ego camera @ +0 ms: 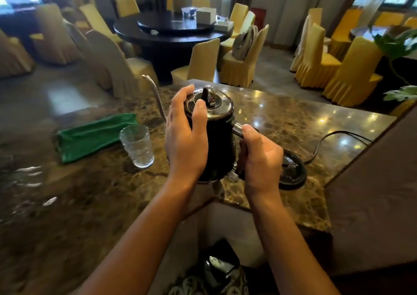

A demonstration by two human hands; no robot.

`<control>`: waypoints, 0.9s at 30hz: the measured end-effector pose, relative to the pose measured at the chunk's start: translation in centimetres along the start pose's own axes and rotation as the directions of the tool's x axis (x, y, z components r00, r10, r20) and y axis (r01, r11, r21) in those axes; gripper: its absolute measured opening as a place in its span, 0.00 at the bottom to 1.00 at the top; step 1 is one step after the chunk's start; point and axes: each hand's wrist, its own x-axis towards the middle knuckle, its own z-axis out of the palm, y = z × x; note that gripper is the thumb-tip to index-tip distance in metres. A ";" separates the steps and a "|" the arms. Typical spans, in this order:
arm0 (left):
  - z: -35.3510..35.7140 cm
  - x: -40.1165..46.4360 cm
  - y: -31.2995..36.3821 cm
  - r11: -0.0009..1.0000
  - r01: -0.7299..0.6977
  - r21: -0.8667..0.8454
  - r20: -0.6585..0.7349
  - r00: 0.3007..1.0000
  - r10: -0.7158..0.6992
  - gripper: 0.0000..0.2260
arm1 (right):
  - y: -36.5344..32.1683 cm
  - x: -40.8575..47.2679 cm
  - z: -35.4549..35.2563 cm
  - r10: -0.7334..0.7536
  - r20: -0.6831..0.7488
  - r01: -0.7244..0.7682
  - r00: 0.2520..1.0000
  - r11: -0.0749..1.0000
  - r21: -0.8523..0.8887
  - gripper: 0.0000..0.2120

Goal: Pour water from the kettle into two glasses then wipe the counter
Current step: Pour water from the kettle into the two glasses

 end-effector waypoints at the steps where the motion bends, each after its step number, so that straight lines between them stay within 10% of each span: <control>1: -1.0 0.2 0.1 1.000 -0.005 0.009 0.008 1.000 0.005 0.19 | -0.1 -0.6 0.9 0.023 -0.002 -0.023 1.000 0.999 0.029 0.24; 12: -11.5 3.1 -0.2 0.980 -0.169 0.109 0.307 0.943 0.128 0.26 | -1.9 -6.8 7.2 0.116 -0.074 -0.107 0.991 0.988 0.114 0.20; 19: -18.7 3.3 -6.9 0.959 -0.186 0.214 0.033 0.982 0.183 0.32 | -1.8 -7.6 7.0 0.165 -0.155 -0.148 0.974 0.982 0.115 0.22; 27: -19.2 5.5 -17.1 0.891 -0.041 0.452 0.079 0.997 0.006 0.41 | 0.0 -5.7 5.7 0.235 -0.155 -0.212 0.960 0.965 0.152 0.19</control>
